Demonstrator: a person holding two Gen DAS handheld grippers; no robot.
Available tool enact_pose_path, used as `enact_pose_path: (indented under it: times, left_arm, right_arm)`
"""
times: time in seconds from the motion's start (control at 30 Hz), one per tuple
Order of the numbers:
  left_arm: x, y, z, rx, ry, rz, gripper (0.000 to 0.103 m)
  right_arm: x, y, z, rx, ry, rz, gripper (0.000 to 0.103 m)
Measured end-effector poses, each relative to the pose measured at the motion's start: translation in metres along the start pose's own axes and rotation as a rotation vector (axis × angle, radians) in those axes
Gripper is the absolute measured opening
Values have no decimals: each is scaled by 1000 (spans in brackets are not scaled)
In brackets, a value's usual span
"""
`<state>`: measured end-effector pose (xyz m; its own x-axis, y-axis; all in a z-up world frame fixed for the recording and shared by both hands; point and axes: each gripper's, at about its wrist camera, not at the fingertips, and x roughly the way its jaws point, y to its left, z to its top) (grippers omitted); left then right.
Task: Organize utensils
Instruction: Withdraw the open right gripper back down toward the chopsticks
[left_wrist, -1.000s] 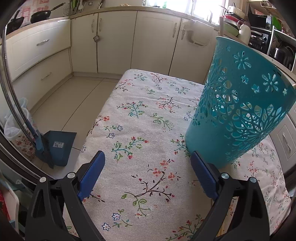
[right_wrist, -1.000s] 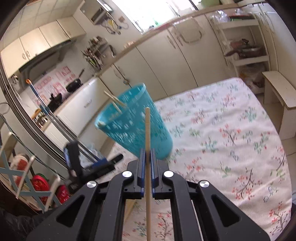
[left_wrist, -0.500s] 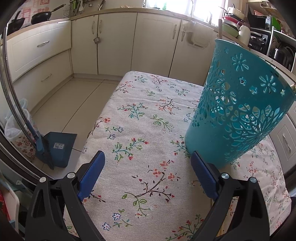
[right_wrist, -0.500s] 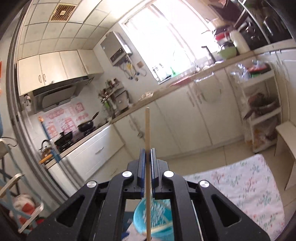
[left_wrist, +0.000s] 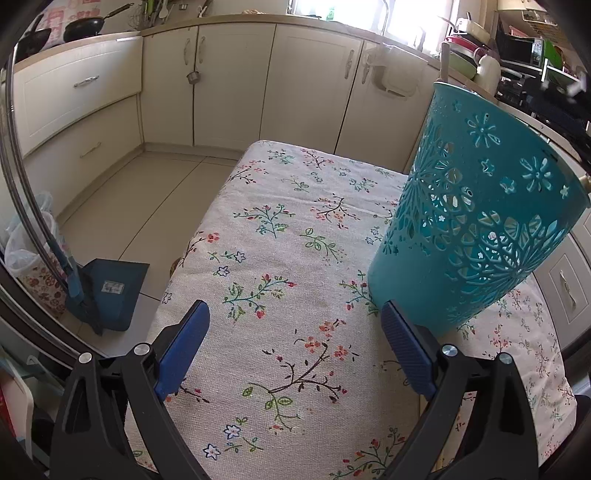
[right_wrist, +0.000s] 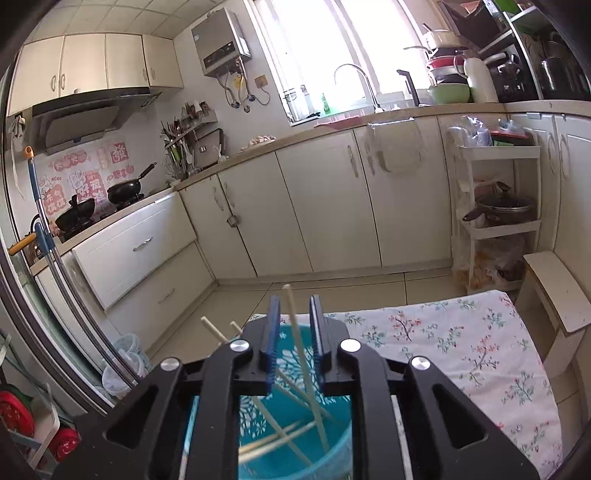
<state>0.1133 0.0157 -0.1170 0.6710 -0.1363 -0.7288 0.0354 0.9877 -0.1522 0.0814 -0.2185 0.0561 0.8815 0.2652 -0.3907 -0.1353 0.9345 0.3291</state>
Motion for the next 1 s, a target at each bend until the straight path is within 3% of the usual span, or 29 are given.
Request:
enact_pose_path:
  times: [0.13, 0.2, 0.33, 0.47, 0.7, 1.0]
  left_arm:
    - [1, 2, 0, -9, 0, 2, 90]
    - [1, 2, 0, -11, -2, 3, 90]
    - [1, 2, -1, -9, -1, 3, 90]
    - [1, 3, -1, -11, 0, 4, 90]
    - [0, 6, -1, -27, -1, -1, 90]
    - [0, 6, -1, -29, -3, -8, 90]
  right_arm:
    - [-33, -15, -11, 55, -12, -21, 20]
    - [-45, -22, -33, 85, 38, -43, 20]
    - [-43, -21, -102, 99, 263, -50, 20]
    - [-21, -6, -150, 89, 423, -21, 20]
    - [10, 17, -168, 8, 495, -44, 19]
    - [11, 16, -170, -31, 493, -55, 18]
